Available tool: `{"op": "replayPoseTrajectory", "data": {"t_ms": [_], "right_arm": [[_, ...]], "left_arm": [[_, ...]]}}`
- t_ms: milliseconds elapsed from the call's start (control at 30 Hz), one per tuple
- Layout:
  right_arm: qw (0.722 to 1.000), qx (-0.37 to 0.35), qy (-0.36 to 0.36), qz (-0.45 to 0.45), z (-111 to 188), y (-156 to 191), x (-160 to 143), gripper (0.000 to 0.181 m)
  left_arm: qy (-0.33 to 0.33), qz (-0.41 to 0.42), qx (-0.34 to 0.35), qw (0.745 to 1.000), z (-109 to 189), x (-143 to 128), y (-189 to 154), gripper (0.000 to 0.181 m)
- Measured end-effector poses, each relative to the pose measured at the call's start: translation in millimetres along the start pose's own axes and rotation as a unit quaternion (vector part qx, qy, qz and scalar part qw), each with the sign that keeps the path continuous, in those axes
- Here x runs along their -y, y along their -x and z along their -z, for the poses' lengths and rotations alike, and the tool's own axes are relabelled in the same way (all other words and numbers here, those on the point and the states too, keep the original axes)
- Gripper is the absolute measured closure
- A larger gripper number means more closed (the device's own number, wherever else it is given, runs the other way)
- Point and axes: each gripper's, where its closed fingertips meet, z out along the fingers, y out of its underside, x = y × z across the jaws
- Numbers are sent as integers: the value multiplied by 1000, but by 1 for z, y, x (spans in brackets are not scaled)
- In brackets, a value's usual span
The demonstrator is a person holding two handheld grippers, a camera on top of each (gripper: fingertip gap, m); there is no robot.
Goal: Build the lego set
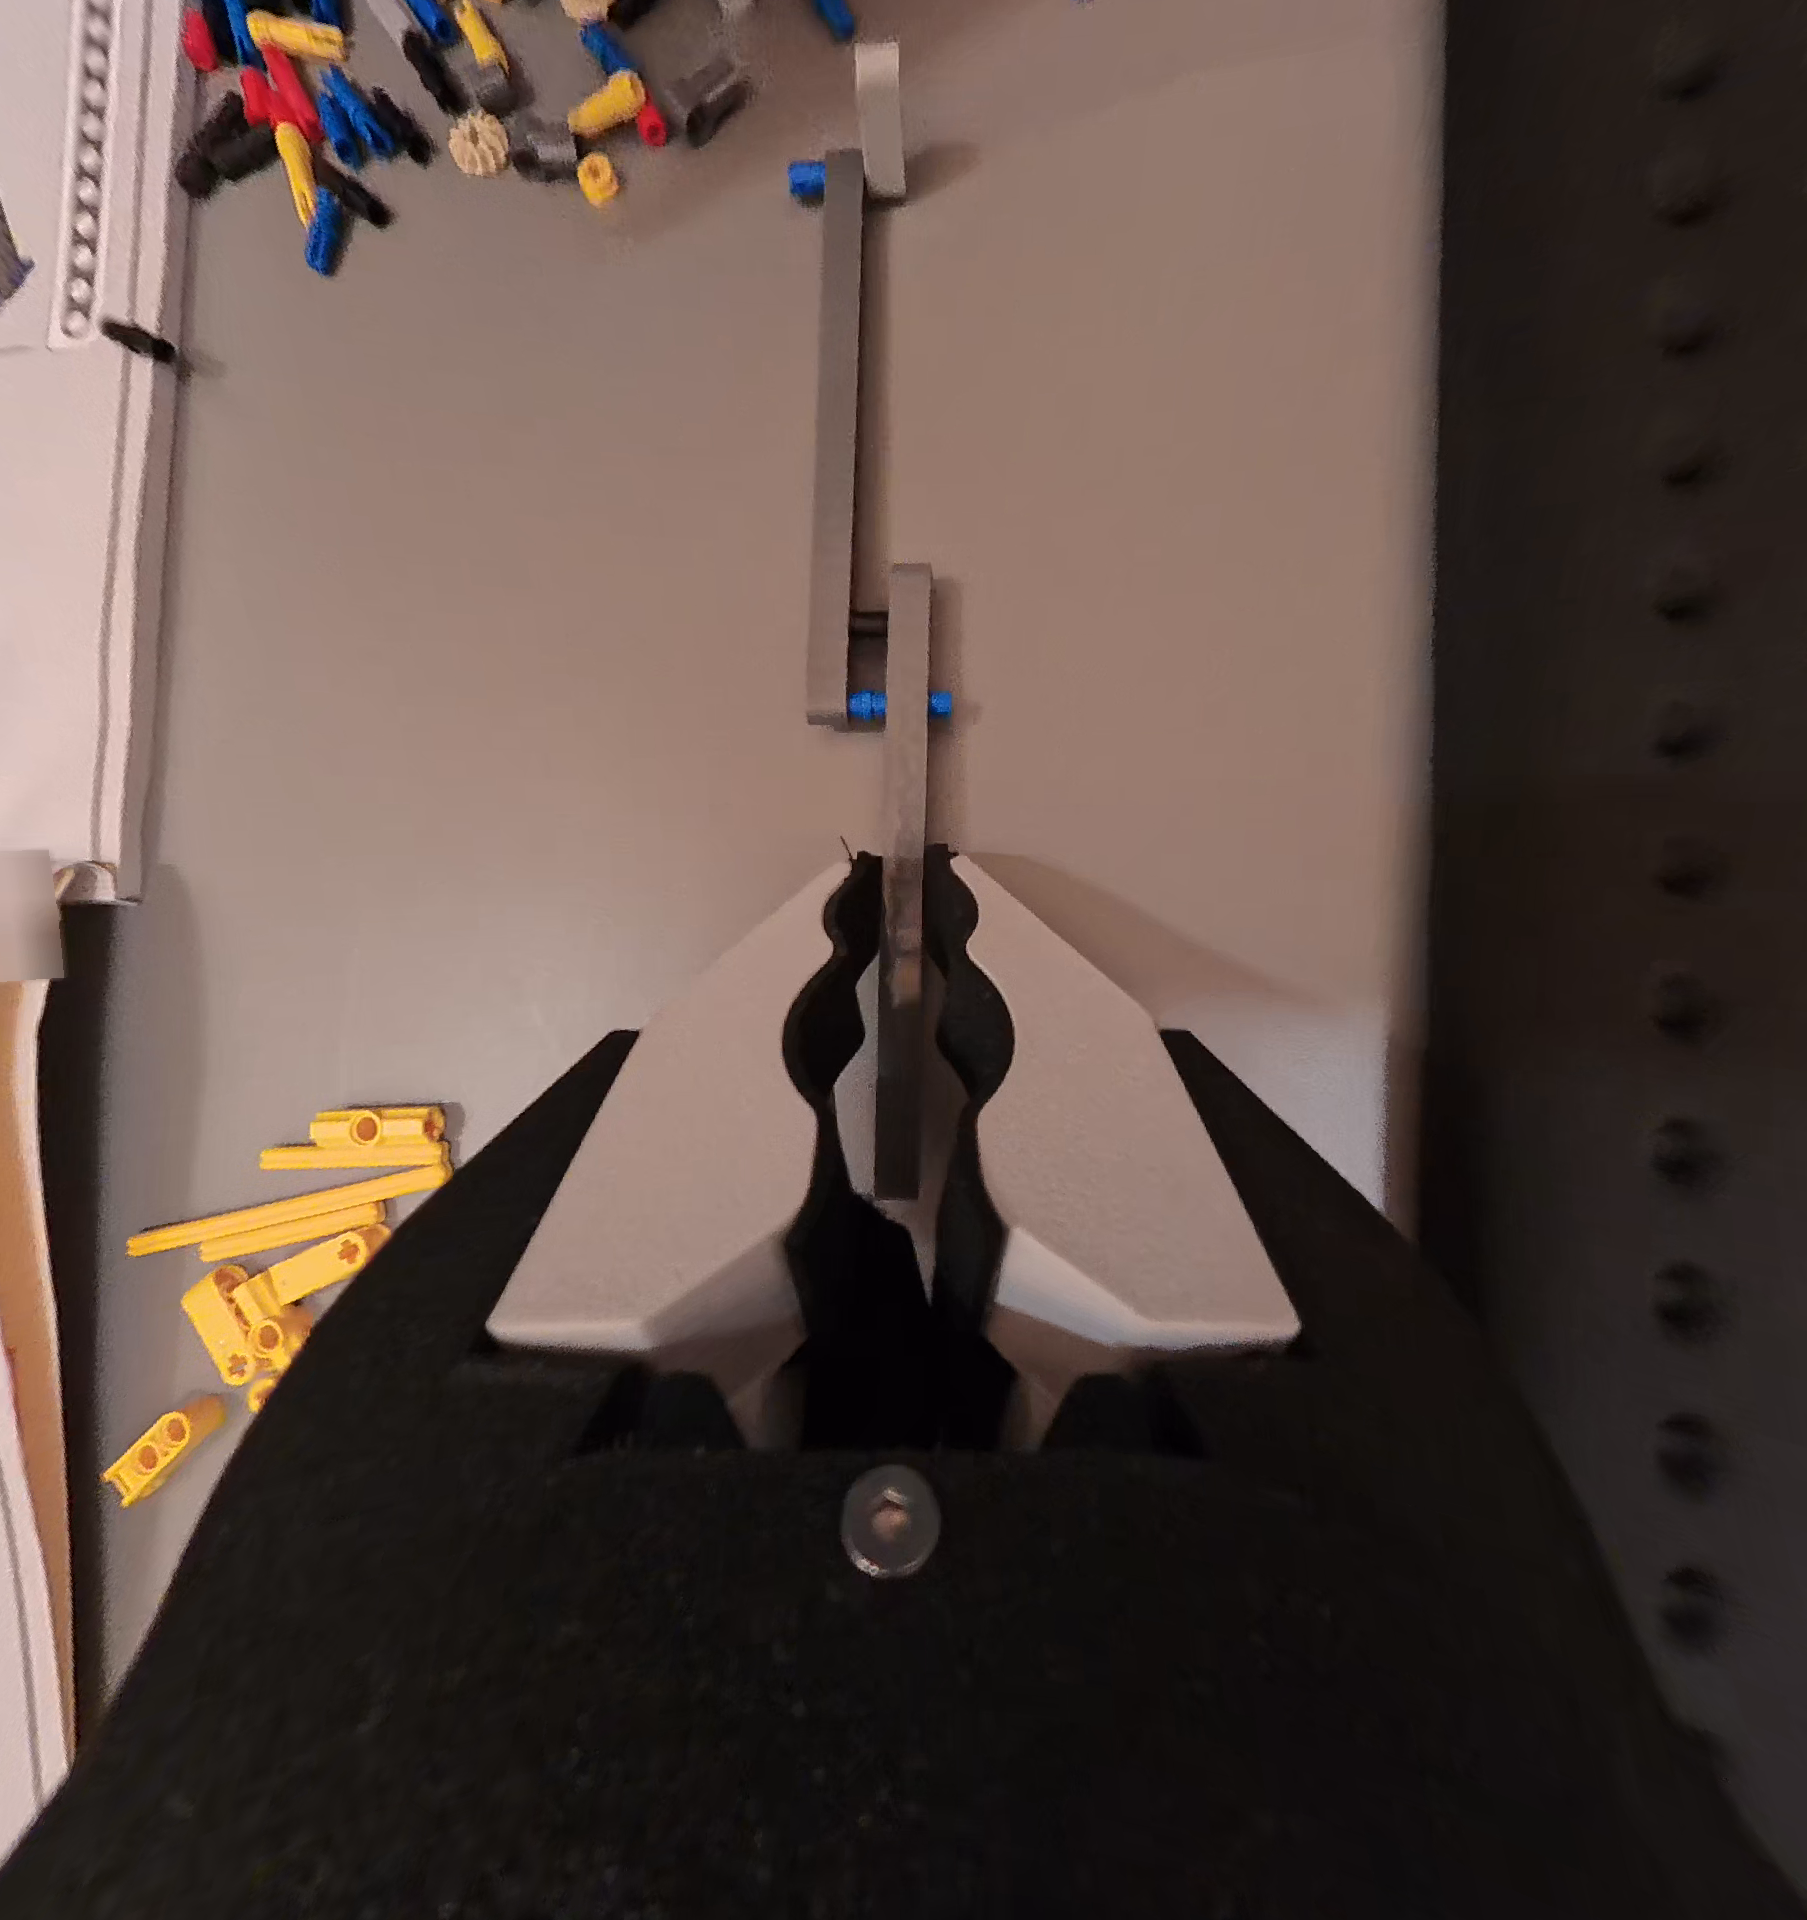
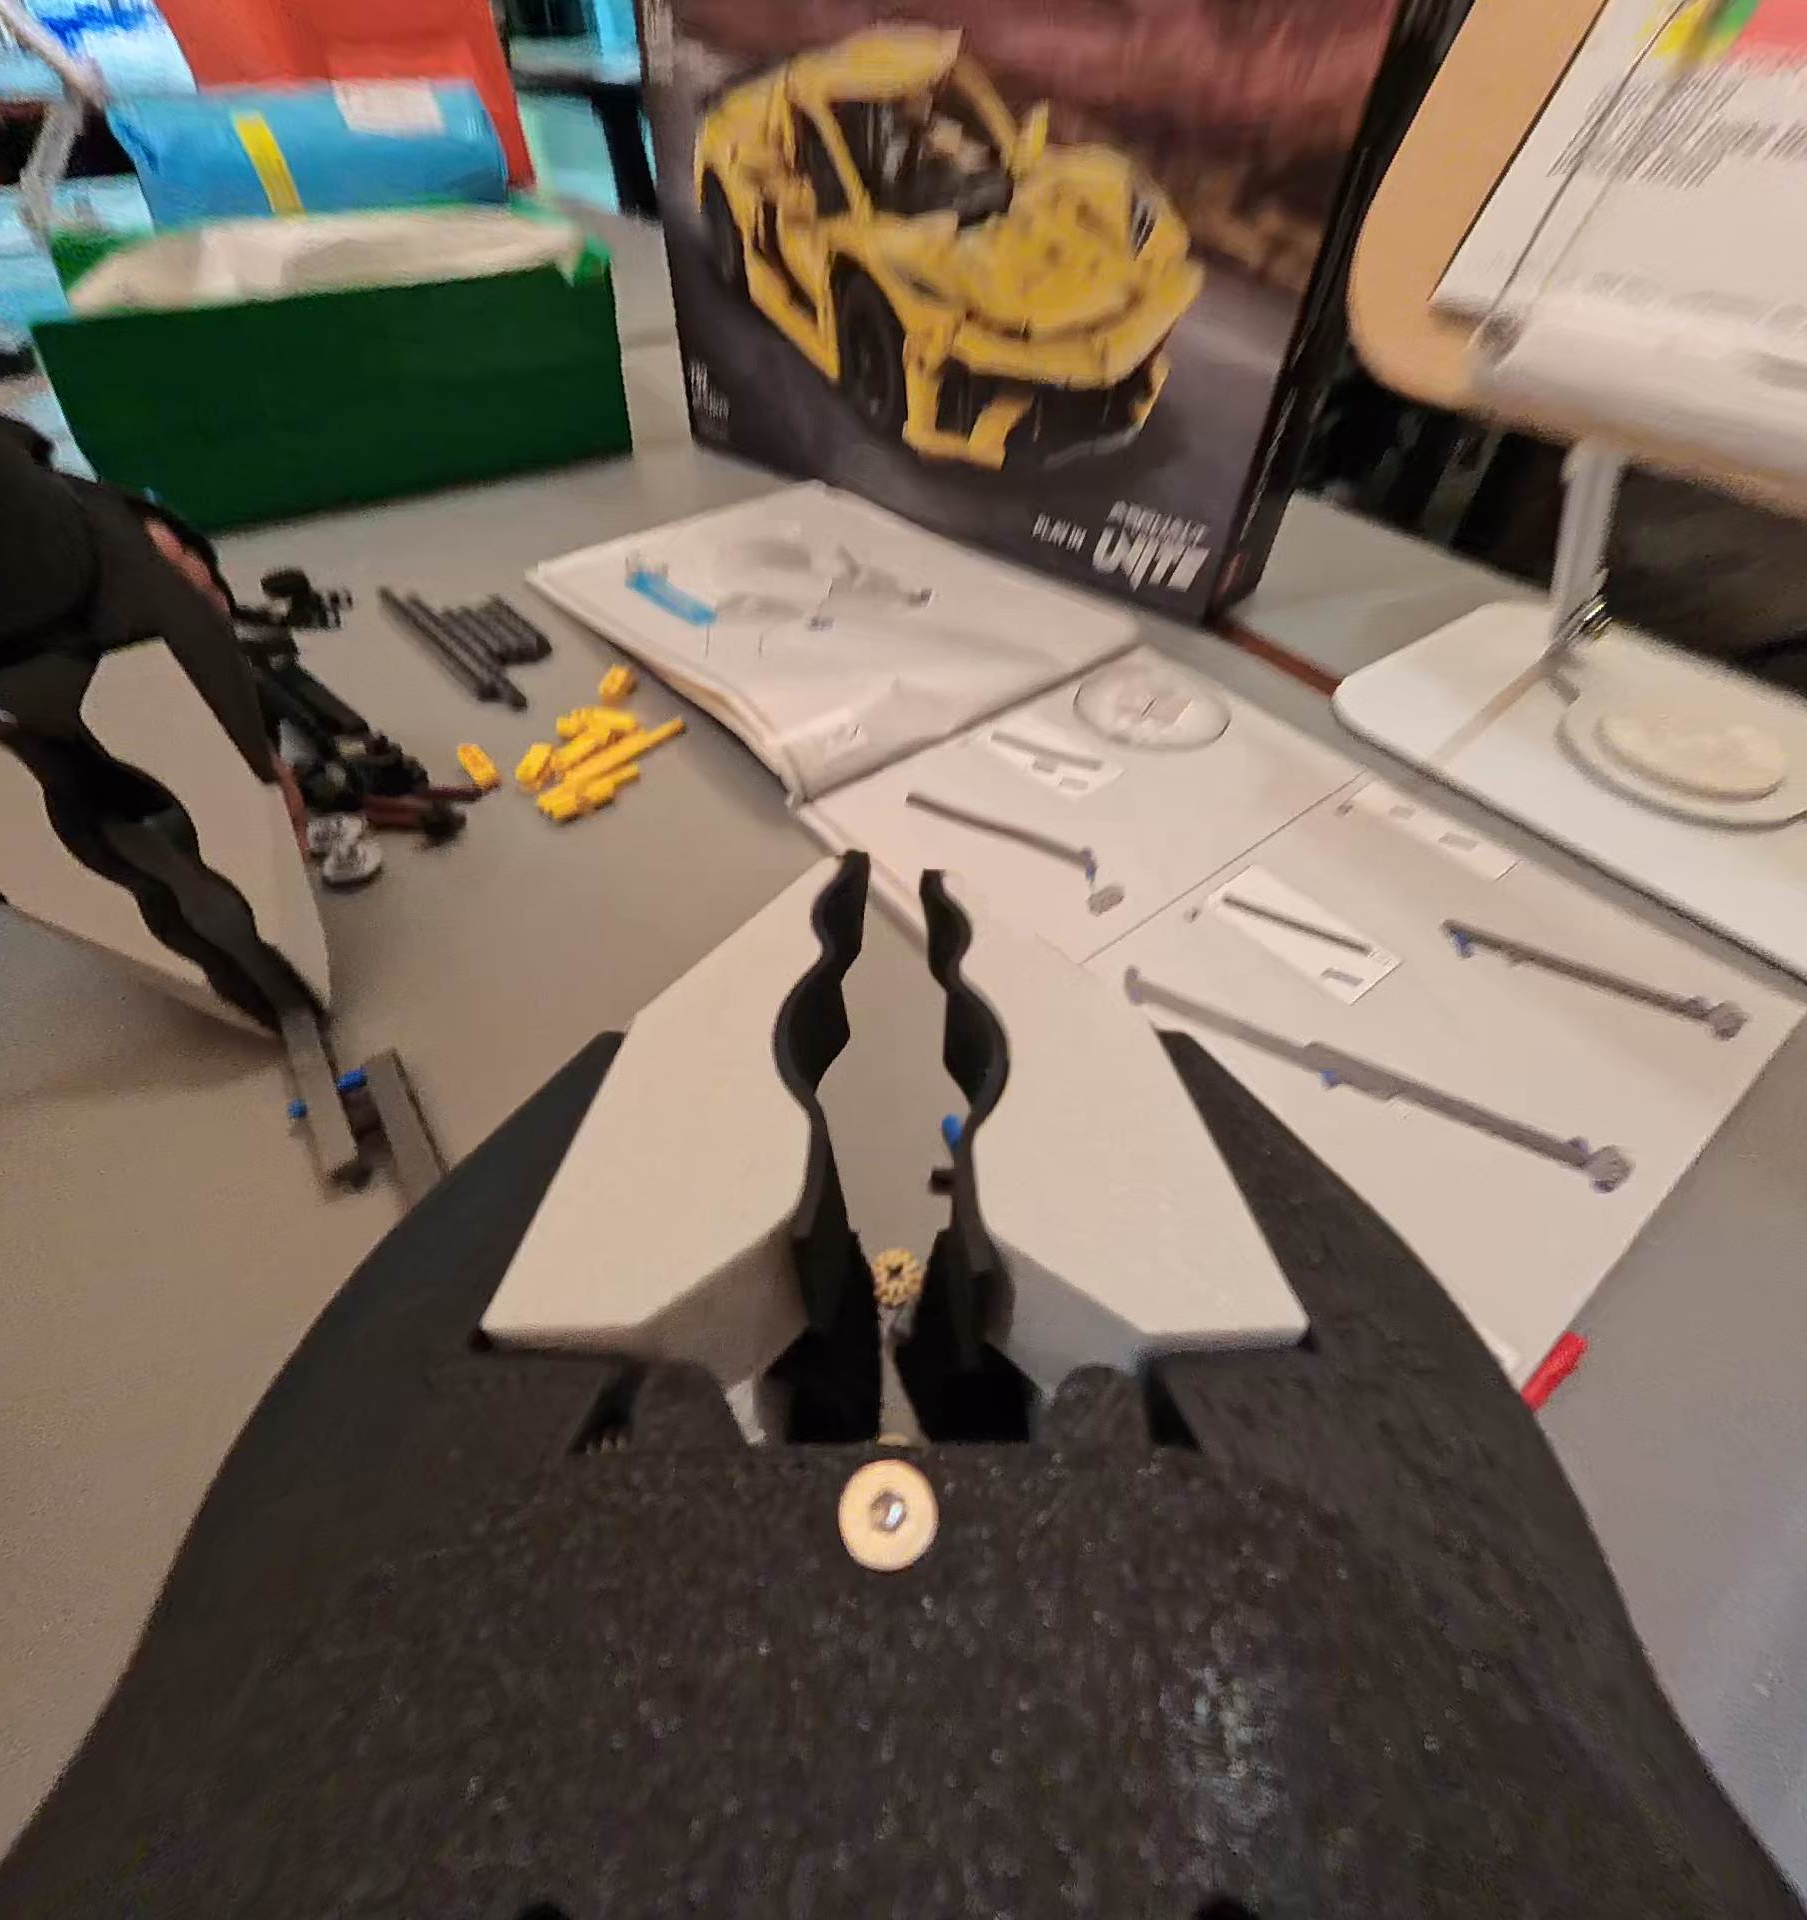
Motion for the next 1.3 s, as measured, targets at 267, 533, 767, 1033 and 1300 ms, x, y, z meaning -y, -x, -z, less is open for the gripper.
{"op": "replayPoseTrajectory", "data": {"t_ms": [267,533,767,1033,1300], "right_arm": [[986,-21,-161,-33,46,-11,64,154],[996,94,-4,6,18,45,22,137],[981,170,-3,-96,-12,77,21,125],[910,292,-231,-182,-20,118,112,135],[881,326,-257,-227,-15,118,110,157]], "left_arm": [[-75,40,-17,996,20,19,4,175],[-125,97,88,983,44,23,51,175],[-265,168,143,939,89,47,84,175],[-441,234,-6,866,121,97,57,175],[-448,233,-16,863,117,103,50,175]]}}
